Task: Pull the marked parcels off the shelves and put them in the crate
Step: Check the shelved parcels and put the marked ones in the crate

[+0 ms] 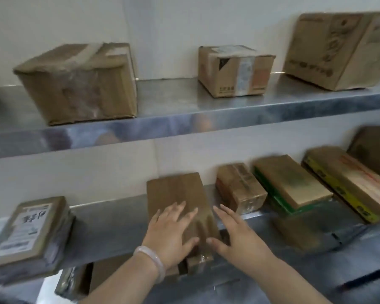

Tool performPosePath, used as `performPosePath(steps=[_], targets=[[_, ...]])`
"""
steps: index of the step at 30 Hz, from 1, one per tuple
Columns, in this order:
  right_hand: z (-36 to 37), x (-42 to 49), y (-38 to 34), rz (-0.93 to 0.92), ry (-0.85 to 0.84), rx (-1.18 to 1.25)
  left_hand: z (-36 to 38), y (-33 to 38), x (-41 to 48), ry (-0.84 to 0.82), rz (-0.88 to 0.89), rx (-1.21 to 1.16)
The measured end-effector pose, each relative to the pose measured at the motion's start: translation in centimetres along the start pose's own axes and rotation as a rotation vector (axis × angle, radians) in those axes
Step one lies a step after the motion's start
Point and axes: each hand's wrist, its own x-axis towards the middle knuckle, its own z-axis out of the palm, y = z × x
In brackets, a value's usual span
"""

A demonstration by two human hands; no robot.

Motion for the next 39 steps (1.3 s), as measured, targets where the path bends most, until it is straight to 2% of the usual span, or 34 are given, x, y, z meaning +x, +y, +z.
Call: performPosePath(steps=[4,7,9,13,19,26,29,34,39], targets=[[0.7,3.4,0.6,0.021,-0.073,0.033,0.7,-1.4,-0.4,0.031,-0.230,-0.108],[1.0,5.6,0.8,0.046,-0.084,0.111,1.4,-1.7,0.1,-0.027,-0.423,-0.193],[1.3,6.6,1.2,0.090,-0.148,0.244,1.9,-1.7,0.4,-0.072,-0.531,-0.280],[2.0,7.6,1.9,0.175,-0.301,0.514,2.4,-2.0,0.6,-0.088,-0.627,-0.349],[1.9,8.1,0.8,0.129,-0.265,0.712,1.6,-1.6,1.2,-0.007,-0.835,-0.506],[-1.0,8.4,0.0,0.089,-0.151,0.759,0.4,-1.4,1.4,0.057,-0.901,-0.795],[-1.8,8.4,-0.1,0.042,-0.156,0.743,0.1,-0.9,1.6,0.058,-0.879,-0.831],[-2.0,8.1,-1.1,-0.032,-0.041,0.561,-1.1,0.5,3.0,0.085,-0.711,-0.785],[-2.5,7.8,-2.4,-0.135,-0.094,0.490,-3.2,0.7,3.3,0.249,-0.722,-0.899]])
